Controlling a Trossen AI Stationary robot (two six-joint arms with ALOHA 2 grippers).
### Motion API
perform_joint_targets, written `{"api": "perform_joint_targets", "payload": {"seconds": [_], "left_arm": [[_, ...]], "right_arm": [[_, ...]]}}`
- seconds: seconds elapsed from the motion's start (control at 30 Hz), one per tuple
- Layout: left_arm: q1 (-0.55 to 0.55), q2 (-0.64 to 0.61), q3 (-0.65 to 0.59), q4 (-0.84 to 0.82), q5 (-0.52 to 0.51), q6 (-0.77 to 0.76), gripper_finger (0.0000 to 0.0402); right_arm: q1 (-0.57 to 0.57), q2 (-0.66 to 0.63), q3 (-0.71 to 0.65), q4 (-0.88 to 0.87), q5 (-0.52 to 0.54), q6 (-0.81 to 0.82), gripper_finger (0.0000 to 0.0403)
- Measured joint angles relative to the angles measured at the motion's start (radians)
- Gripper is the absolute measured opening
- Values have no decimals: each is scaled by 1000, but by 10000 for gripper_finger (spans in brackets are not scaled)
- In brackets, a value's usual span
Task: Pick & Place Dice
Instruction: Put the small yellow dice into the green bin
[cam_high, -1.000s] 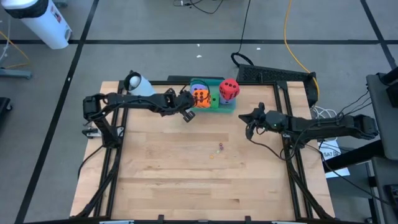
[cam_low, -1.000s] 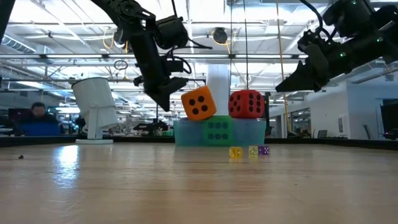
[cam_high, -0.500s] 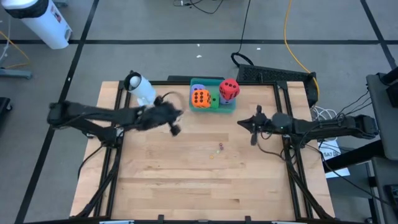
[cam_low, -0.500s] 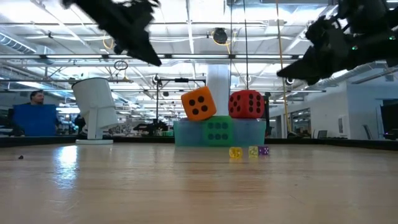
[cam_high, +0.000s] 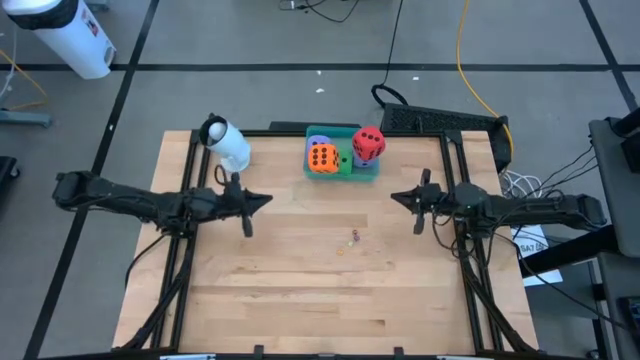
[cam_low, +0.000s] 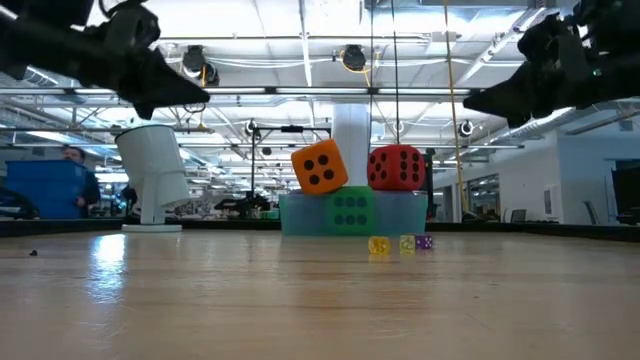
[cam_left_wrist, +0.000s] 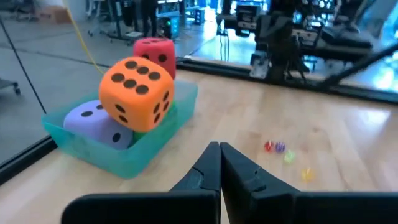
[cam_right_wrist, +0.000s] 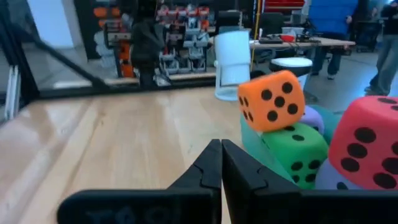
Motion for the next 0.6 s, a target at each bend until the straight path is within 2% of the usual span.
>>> {"api": "perform_joint_targets", "payload": {"seconds": [0.13,0.23,0.4,0.6], "left_arm": [[4,-40,-49,15,7,54,1],[27,-107,-66,4,53,59,2],[42,-242,-96,-75,77,54,2],[42,-368,-159,-85,77,50,2]], "right_arm": [[18,-3,-54,63,-21,-36,0],[19,-45,-69,119,-24,-33,0],[18,-141,-71,20,-24,-21,0],[18,-246,-71,-83,-24,-27,0]]}}
